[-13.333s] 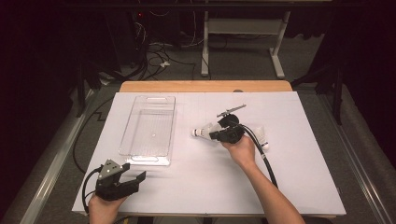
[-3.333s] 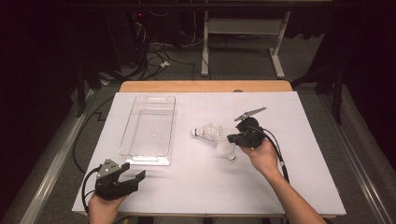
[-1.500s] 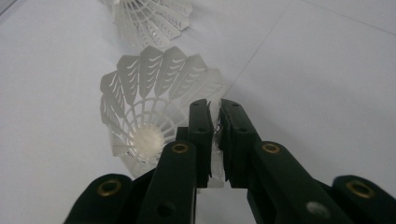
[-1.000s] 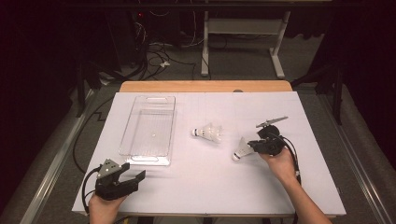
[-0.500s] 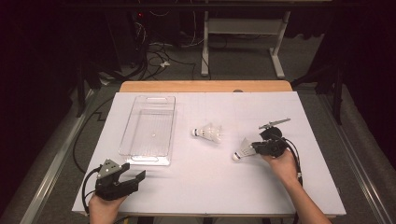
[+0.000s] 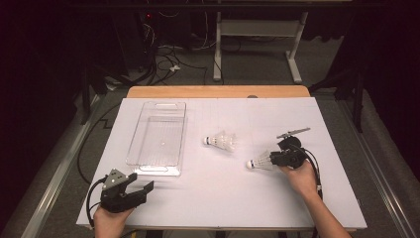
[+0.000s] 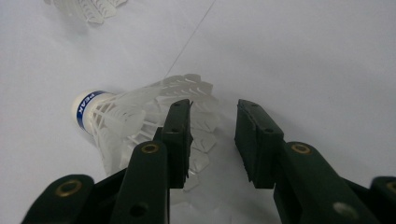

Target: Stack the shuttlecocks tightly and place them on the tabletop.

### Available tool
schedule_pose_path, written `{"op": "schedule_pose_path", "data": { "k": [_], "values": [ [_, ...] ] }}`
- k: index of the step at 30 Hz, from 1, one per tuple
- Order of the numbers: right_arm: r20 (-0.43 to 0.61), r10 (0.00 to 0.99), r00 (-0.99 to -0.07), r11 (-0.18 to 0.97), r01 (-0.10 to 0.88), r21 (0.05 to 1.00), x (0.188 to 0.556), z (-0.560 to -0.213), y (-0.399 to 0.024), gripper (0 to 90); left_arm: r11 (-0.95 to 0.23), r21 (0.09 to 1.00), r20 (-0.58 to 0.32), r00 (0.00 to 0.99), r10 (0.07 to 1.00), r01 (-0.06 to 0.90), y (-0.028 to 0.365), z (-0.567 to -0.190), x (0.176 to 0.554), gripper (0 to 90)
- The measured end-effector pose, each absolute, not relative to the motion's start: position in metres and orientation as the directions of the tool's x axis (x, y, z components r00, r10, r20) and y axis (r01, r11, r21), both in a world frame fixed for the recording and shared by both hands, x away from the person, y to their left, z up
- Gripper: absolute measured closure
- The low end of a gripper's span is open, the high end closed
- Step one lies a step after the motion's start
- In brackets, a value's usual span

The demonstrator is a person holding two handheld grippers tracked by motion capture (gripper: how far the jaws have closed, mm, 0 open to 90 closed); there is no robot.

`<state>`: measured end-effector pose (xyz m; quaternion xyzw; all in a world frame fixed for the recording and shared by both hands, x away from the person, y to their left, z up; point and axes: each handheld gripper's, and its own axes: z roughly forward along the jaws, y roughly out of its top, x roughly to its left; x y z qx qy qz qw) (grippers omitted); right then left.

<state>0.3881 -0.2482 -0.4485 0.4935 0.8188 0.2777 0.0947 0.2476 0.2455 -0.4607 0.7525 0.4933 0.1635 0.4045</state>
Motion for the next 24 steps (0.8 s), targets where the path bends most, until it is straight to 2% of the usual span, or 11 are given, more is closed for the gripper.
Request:
{"op": "schedule_pose_path", "data": {
  "k": [24],
  "values": [
    [0.121,0.868,-0.481,0.339,0.753,0.565,0.3841,-0.4474,-0.2545,62.4,-0.183,0.771,-0.155,0.459,0.875,0.61,0.2452,-0.4611,0.2481,30.8]
  ]
}}
